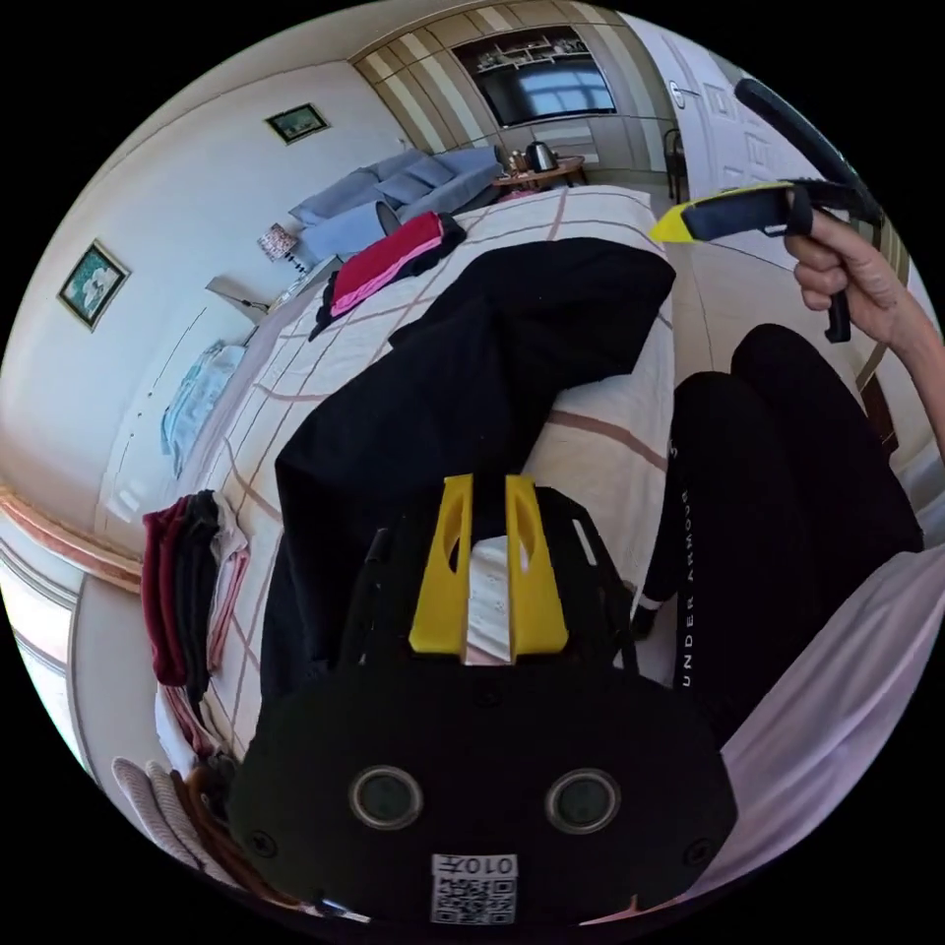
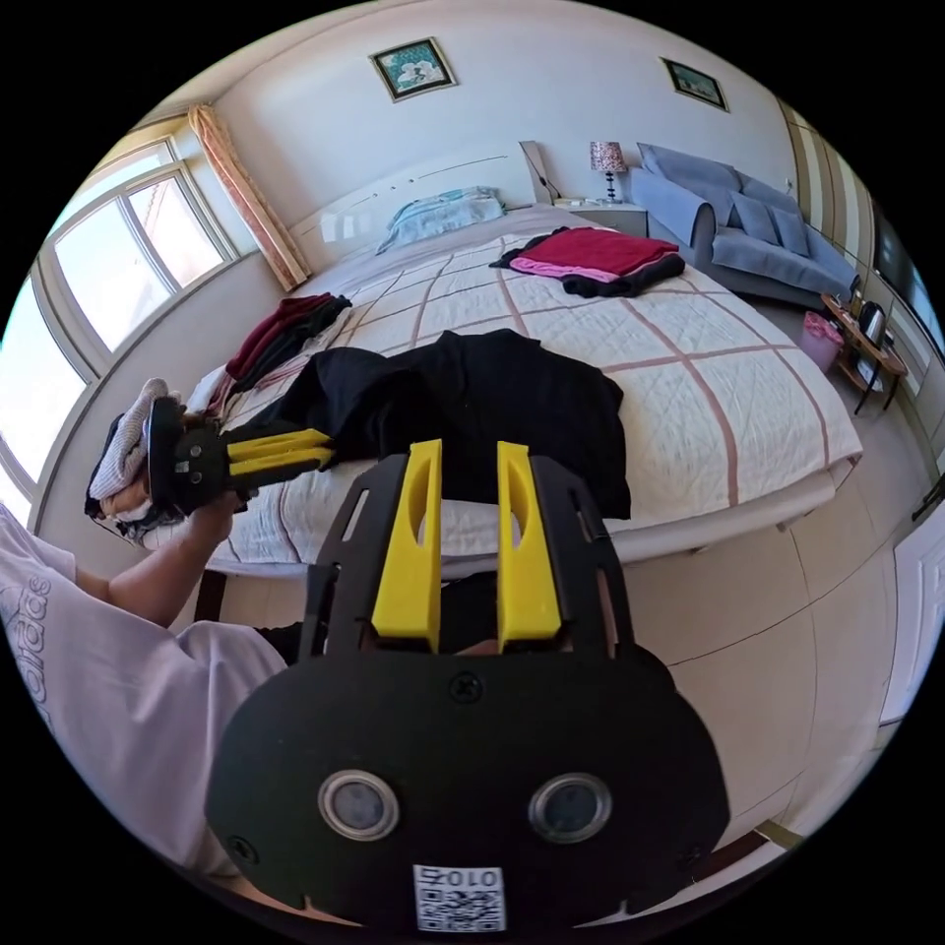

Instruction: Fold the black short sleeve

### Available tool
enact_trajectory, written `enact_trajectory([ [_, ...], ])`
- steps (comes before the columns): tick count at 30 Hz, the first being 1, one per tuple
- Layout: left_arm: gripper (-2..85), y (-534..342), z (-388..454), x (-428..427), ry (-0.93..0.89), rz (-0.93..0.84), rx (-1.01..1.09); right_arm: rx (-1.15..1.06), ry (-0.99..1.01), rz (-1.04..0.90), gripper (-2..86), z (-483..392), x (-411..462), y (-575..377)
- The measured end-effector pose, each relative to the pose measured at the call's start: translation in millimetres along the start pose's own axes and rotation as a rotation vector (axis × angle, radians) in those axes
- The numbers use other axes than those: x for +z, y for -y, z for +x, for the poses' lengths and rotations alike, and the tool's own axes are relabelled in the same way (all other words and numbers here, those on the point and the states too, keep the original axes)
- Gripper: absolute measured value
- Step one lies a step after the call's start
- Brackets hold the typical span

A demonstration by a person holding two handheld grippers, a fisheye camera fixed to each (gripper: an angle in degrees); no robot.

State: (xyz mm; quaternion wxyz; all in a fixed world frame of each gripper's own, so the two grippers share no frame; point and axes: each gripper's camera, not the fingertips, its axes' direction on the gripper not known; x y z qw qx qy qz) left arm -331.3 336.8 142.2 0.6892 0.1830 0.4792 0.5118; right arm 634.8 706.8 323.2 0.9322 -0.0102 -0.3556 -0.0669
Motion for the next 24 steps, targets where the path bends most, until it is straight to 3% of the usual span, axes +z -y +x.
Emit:
enact_trajectory([
  [4, 0.9, -18.0, -42.3, -26.8, -0.148, 0.079, -0.099, -0.017, 0.05, -0.021, 10.4, -3.9, 11.9, -15.9],
  [11, 0.0, -73.5, -131.2, -141.2, -0.159, 0.257, -0.283, -0.284, -0.015, 0.044, 14.8, -77.4, 33.7, -43.7],
  [14, -0.1, -87.0, -147.5, -191.0, -0.136, 0.318, -0.287, -0.386, -0.021, 0.074, 14.2, -109.5, 40.7, -50.5],
  [20, -0.1, -97.8, -131.4, -254.5, -0.078, 0.364, -0.185, -0.426, -0.279, 0.149, 13.3, -137.4, 44.3, -60.0],
  [24, -0.2, -105.6, -123.6, -264.9, -0.083, 0.381, -0.164, -0.494, -0.276, 0.036, 11.7, -146.7, 72.5, -66.9],
])
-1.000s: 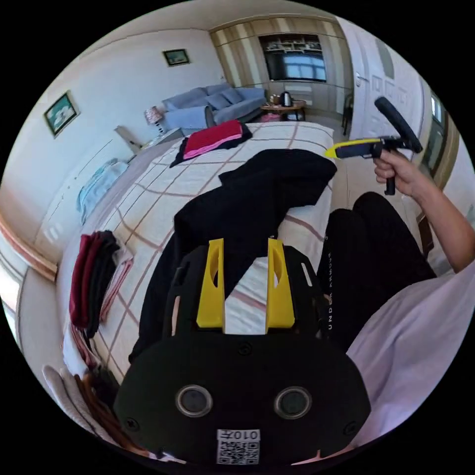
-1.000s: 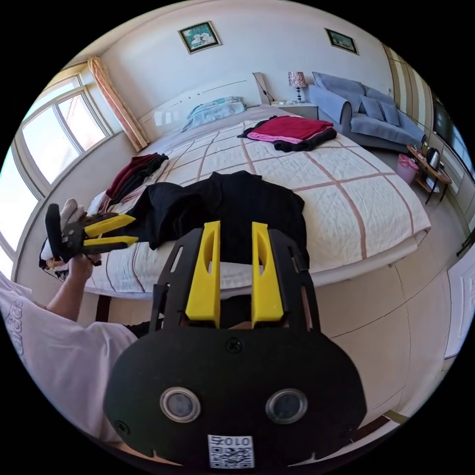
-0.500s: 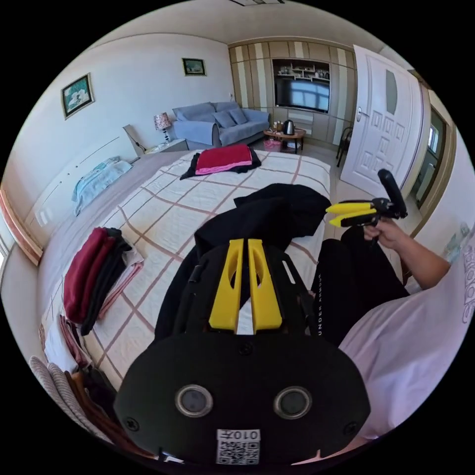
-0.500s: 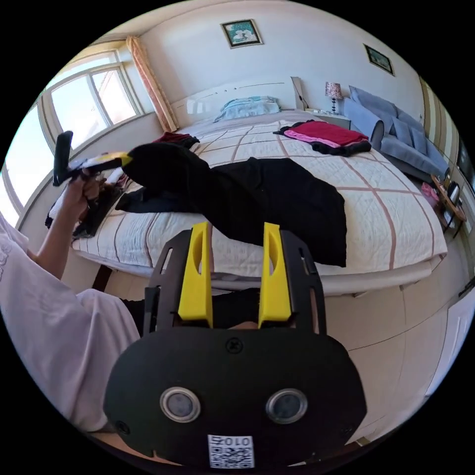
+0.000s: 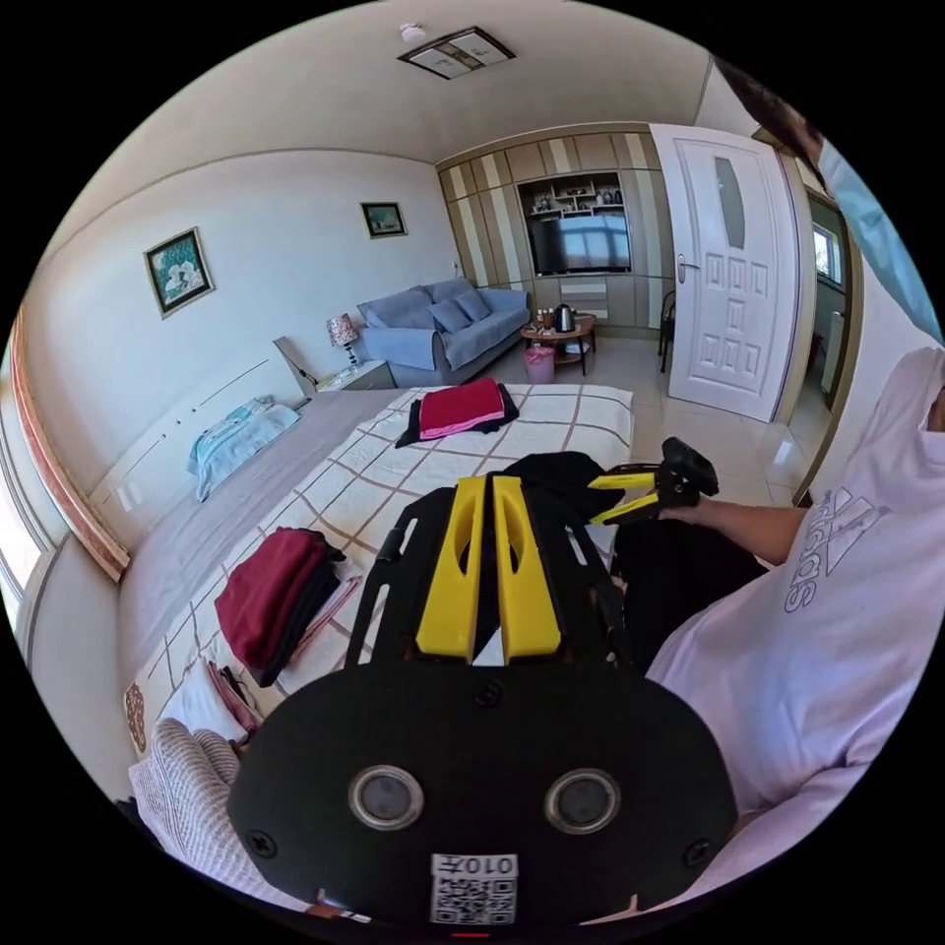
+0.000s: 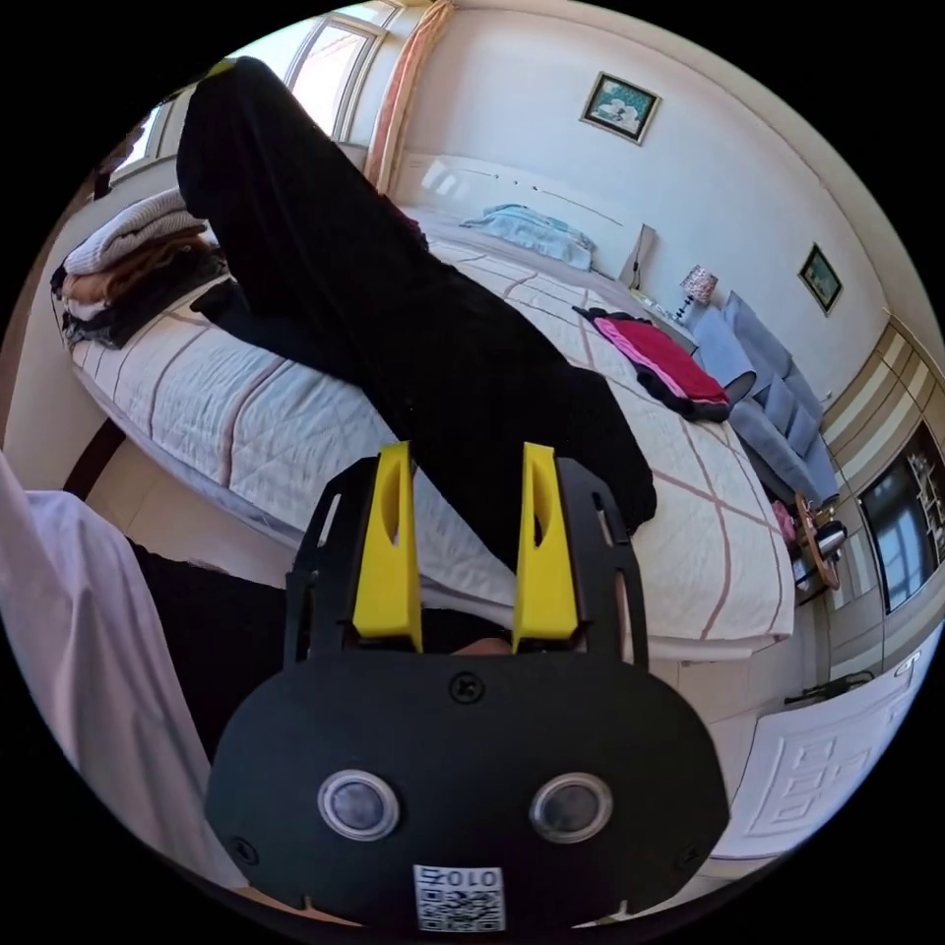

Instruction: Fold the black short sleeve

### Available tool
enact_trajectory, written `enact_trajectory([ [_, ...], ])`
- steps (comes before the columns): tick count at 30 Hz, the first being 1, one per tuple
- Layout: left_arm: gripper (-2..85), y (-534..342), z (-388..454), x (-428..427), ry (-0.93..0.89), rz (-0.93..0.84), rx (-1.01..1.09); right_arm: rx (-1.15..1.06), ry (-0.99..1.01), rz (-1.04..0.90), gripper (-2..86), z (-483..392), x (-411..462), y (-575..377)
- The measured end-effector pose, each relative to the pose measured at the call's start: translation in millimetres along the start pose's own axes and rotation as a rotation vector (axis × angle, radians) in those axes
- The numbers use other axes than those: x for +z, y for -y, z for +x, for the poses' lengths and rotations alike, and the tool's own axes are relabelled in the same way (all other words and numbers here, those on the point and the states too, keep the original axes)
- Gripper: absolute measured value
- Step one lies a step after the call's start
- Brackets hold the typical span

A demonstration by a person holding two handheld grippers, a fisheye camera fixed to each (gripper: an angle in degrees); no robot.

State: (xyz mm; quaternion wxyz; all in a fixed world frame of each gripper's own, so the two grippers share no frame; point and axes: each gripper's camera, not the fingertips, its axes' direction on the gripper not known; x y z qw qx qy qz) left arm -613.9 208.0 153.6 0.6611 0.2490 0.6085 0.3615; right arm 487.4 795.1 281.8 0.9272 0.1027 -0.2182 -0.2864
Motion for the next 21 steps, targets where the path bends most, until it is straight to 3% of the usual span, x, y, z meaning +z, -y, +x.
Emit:
enact_trajectory([
  [4, -0.2, -10.9, -9.3, -3.9, 0.019, 0.005, -0.053, 0.073, -0.06, -0.021, 5.3, -1.5, 5.7, -18.7],
  [7, -0.2, -24.1, -32.8, -4.3, -0.001, 0.015, -0.119, 0.132, -0.065, 0.065, 3.4, 20.6, -18.8, -33.2],
  [11, -0.2, -44.6, -67.3, -9.2, -0.089, 0.084, -0.223, 0.089, -0.08, 0.107, 2.7, 55.5, -75.8, -16.7],
  [14, -0.2, -54.3, -74.2, -28.9, -0.091, 0.165, -0.249, 0.126, -0.108, 0.243, 2.5, 76.5, -147.3, -2.3],
  [18, -0.1, -60.4, -81.0, -64.4, -0.081, 0.245, -0.246, 0.022, -0.129, 0.45, 2.8, 79.0, -228.8, 10.3],
  [21, 0.0, -58.2, -96.5, -80.4, -0.047, 0.265, -0.261, -0.075, -0.155, 0.449, 3.3, 78.3, -226.2, 33.9],
])
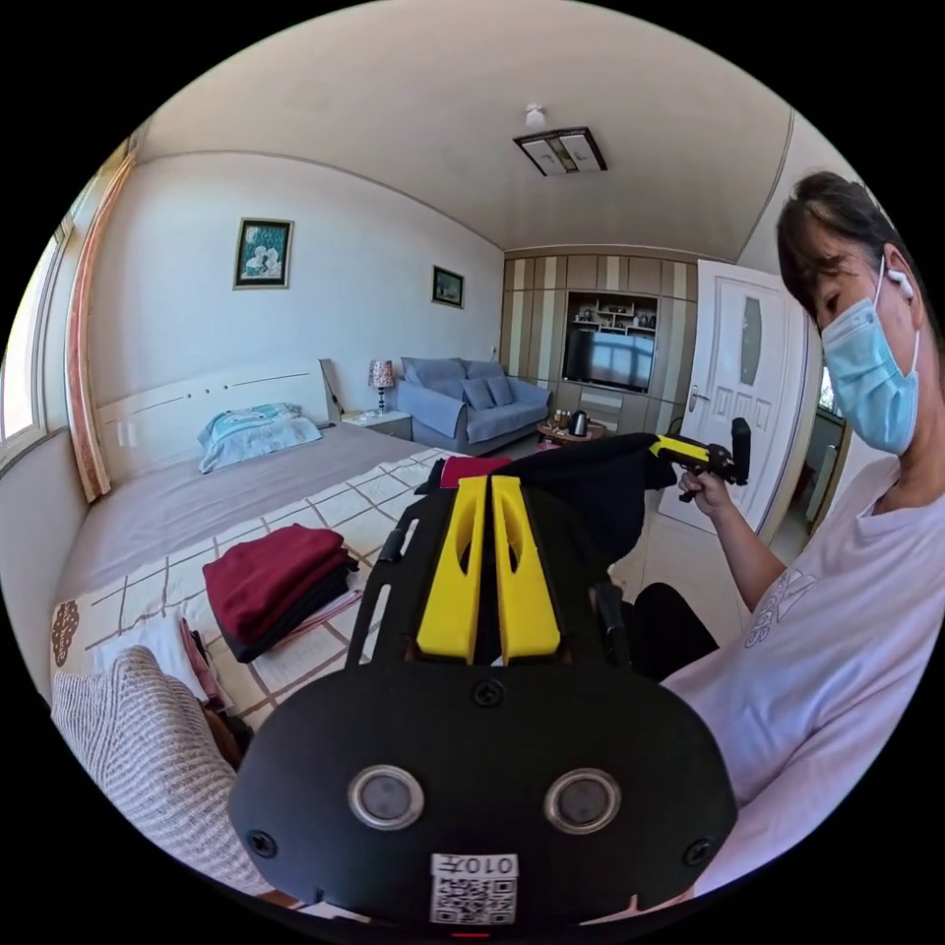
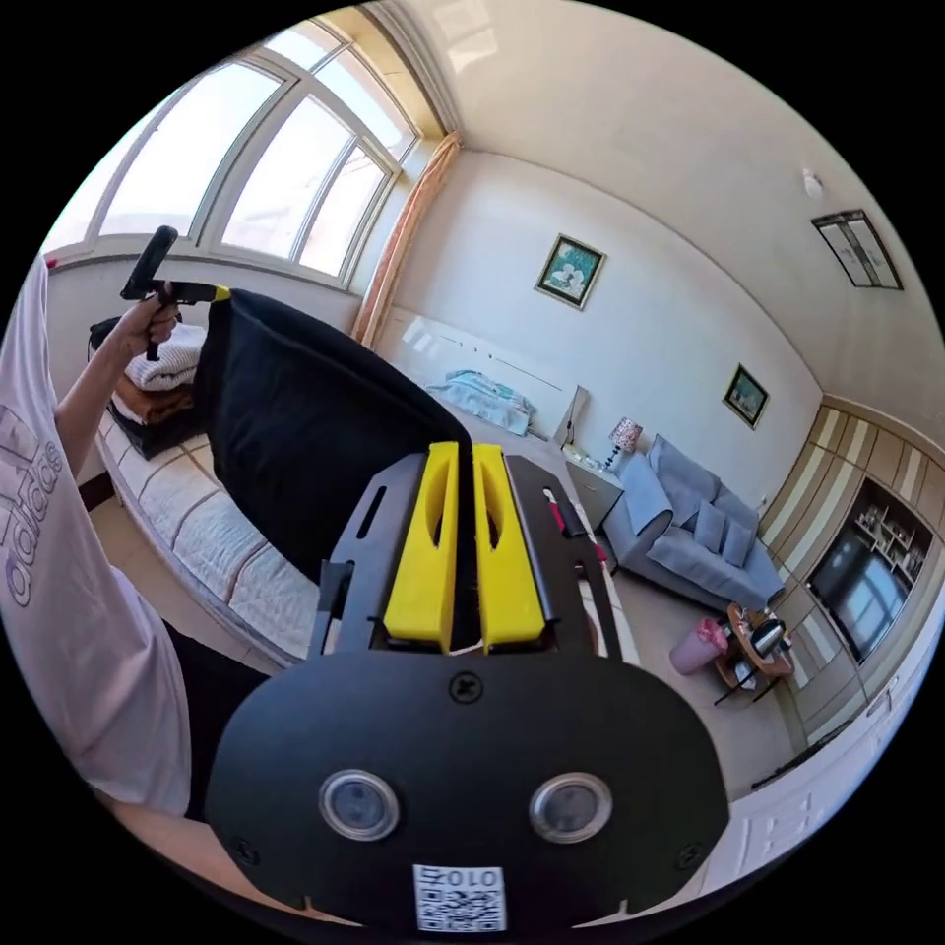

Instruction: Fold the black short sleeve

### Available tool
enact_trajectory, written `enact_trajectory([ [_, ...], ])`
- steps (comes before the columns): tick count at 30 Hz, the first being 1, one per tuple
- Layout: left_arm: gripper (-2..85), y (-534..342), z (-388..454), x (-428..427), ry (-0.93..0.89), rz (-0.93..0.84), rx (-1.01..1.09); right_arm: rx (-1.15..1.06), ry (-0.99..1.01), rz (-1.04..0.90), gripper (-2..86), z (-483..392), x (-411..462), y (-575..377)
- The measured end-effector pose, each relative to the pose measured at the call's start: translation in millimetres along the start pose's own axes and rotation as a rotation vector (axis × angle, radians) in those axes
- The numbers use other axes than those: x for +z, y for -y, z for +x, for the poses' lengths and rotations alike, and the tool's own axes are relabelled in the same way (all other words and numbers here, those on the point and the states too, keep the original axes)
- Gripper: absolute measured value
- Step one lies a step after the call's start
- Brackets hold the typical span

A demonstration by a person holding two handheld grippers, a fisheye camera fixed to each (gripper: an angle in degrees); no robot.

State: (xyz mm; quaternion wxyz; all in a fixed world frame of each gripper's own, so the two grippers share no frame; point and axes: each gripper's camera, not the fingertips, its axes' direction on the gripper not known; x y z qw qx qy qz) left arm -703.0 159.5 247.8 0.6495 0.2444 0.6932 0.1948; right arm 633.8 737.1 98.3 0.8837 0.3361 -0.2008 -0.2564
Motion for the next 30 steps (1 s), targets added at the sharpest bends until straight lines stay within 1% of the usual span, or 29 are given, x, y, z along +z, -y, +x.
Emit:
enact_trajectory([
  [1, 0.2, 5.6, -10.2, 8.6, 0.013, -0.033, -0.011, -0.01, -0.004, -0.024, 3.5, 1.1, 11.2, 3.3],
  [2, 0.4, 11.5, -24.4, 27.3, 0.012, -0.089, -0.028, -0.006, -0.001, -0.093, 3.9, 6.7, 41.6, 9.2],
  [3, 0.5, 14.1, -32.7, 40.1, 0.01, -0.12, -0.037, 0.038, 0.025, -0.168, 5.0, 17.4, 79.9, 12.9],
  [4, 1.0, 17.2, -51.8, 72.0, 0.02, -0.185, -0.063, 0.073, 0.052, -0.202, 5.5, 24.3, 100.9, 13.1],
  [5, 1.8, 15.5, -71.1, 109.5, 0.059, -0.256, -0.095, 0.136, 0.127, -0.266, 7.8, 37.9, 142.9, 10.0],
  [6, 2.4, 12.9, -80.0, 129.4, 0.088, -0.303, -0.11, 0.222, 0.232, -0.317, 9.3, 51.9, 177.6, 2.9],
  [7, 3.3, 5.2, -92.5, 165.5, 0.144, -0.401, -0.127, 0.26, 0.303, -0.327, 9.6, 57.6, 189.0, -0.6],
  [8, 4.2, -2.9, -96.3, 189.1, 0.146, -0.443, -0.131, 0.319, 0.418, -0.301, 10.0, 64.5, 198.6, -7.0],
  [9, 4.6, -6.7, -95.4, 196.5, 0.128, -0.449, -0.132, 0.347, 0.432, -0.257, 10.1, 63.4, 196.4, -13.6],
  [10, 5.4, -13.6, -88.3, 205.0, 0.1, -0.444, -0.121, 0.347, 0.413, -0.244, 10.2, 59.8, 193.9, -17.7],
  [12, 6.5, -26.5, -67.7, 211.6, 0.106, -0.428, -0.043, 0.278, 0.317, -0.259, 10.3, 34.0, 189.1, -42.5],
  [13, 7.2, -37.3, -48.7, 219.6, 0.106, -0.455, 0.054, 0.257, 0.308, -0.267, 10.4, 26.9, 189.8, -50.6],
  [14, 7.9, -49.5, -28.7, 231.0, 0.118, -0.505, 0.162, 0.229, 0.329, -0.286, 10.5, 14.1, 193.0, -67.4],
  [17, 9.3, -73.8, 5.6, 264.4, 0.117, -0.597, 0.327, 0.247, 0.444, -0.357, 10.7, -8.0, 205.1, -100.8],
  [21, 10.3, -66.9, 2.7, 296.6, 0.079, -0.602, 0.289, 0.259, 0.442, -0.359, 11.2, -21.9, 214.7, -114.5],
  [22, 10.3, -63.6, 1.9, 308.7, 0.08, -0.616, 0.321, 0.249, 0.439, -0.363, 11.3, -22.8, 217.0, -114.0],
  [24, 10.0, -61.3, 3.5, 329.1, 0.069, -0.682, 0.39, 0.188, 0.399, -0.401, 11.8, -27.1, 228.0, -111.4],
  [26, 9.1, -63.4, 7.6, 349.4, -0.026, -0.76, 0.49, 0.145, 0.359, -0.418, 12.1, -30.1, 234.5, -110.3],
  [28, 8.2, -65.5, 3.8, 355.8, -0.051, -0.76, 0.504, 0.104, 0.332, -0.409, 12.2, -32.2, 240.1, -108.6],
  [30, 6.9, -65.4, -7.0, 358.7, -0.073, -0.75, 0.469, 0.024, 0.286, -0.41, 12.2, -34.5, 252.7, -102.1],
])
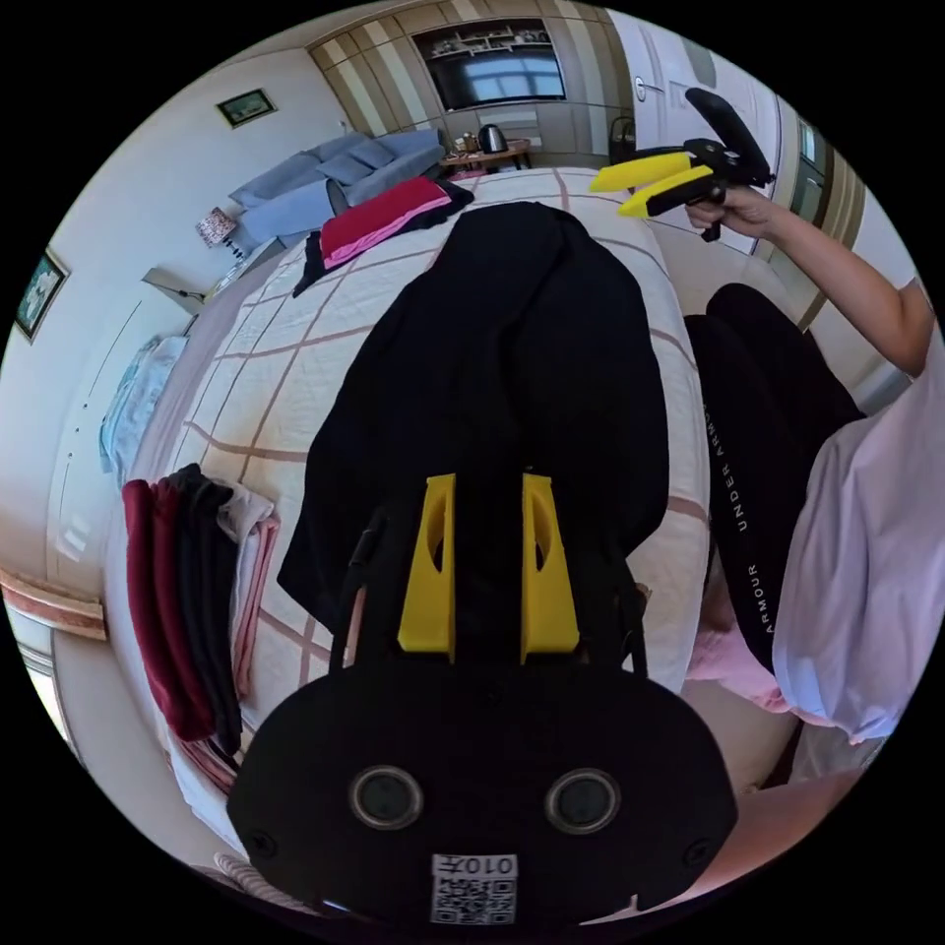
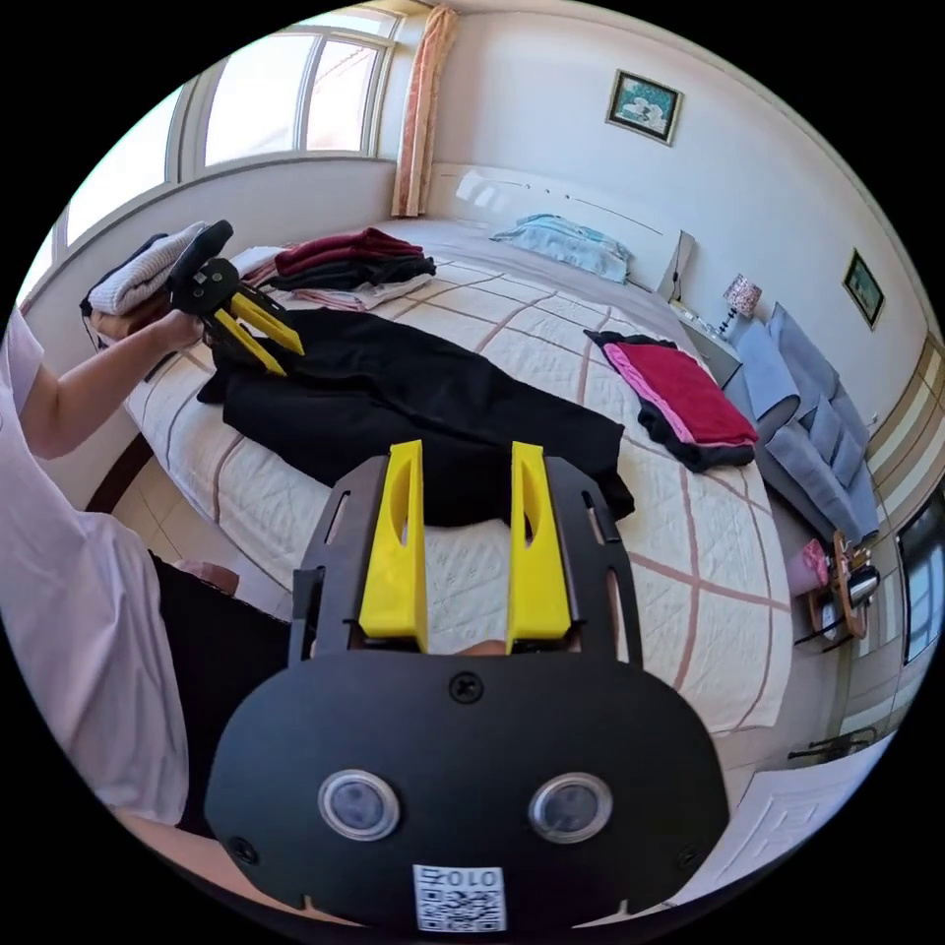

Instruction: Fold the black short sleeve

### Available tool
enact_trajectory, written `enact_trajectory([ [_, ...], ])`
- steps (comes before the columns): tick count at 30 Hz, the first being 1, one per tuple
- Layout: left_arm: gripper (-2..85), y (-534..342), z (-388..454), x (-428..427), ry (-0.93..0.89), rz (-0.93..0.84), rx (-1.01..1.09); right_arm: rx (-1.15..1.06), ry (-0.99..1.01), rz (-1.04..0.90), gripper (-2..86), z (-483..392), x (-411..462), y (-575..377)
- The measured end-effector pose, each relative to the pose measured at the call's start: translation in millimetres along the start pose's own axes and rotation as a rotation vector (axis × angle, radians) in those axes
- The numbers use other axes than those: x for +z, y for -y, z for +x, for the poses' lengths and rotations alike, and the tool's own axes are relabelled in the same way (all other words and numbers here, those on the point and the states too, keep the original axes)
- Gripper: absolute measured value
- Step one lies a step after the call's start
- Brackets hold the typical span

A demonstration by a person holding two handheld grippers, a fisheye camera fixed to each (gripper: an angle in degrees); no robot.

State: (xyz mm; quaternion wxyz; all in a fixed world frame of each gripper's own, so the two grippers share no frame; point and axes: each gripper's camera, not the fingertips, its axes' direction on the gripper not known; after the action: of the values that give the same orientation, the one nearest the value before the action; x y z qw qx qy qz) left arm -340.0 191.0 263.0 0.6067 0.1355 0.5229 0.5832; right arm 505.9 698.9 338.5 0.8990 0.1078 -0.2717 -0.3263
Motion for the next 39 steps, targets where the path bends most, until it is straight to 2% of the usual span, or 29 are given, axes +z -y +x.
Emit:
enact_trajectory([
  [5, 2.2, -12.5, -43.2, -6.3, -0.061, 0.092, -0.167, -0.129, -0.014, -0.078, 12.1, 8.5, 36.7, 34.3],
  [9, 0.7, -13.3, -57.9, -4.1, -0.055, 0.073, -0.193, -0.224, 0.039, -0.148, 12.1, -7.9, 74.2, 48.6],
  [13, 0.2, -16.8, -71.2, -19.5, -0.045, 0.16, -0.266, -0.227, -0.023, -0.108, 11.9, -15.4, 89.5, 50.8],
  [17, 0.0, -17.0, -91.7, -36.1, -0.071, 0.272, -0.32, -0.254, 0.055, -0.201, 11.1, -8.3, 110.1, 63.6],
  [19, 0.0, -17.6, -103.7, -40.6, -0.061, 0.299, -0.373, -0.258, 0.05, -0.189, 10.8, -6.4, 111.7, 66.2],
  [23, 0.0, -21.3, -124.8, -44.0, -0.039, 0.344, -0.478, -0.176, 0.01, -0.147, 8.6, 16.0, 113.7, 72.2],
  [30, 0.8, -22.6, -148.7, -7.2, -0.079, 0.254, -0.609, -0.103, 0.0, -0.196, 7.6, 44.6, 143.8, 84.3],
  [36, 4.7, -9.7, -119.4, 10.9, -0.035, 0.141, -0.435, -0.107, 0.011, -0.187, 8.5, 41.4, 156.3, 78.1],
  [39, 6.0, -7.3, -96.0, 13.9, 0.073, 0.039, -0.342, -0.073, -0.009, -0.179, 9.1, 47.7, 158.2, 77.9],
])
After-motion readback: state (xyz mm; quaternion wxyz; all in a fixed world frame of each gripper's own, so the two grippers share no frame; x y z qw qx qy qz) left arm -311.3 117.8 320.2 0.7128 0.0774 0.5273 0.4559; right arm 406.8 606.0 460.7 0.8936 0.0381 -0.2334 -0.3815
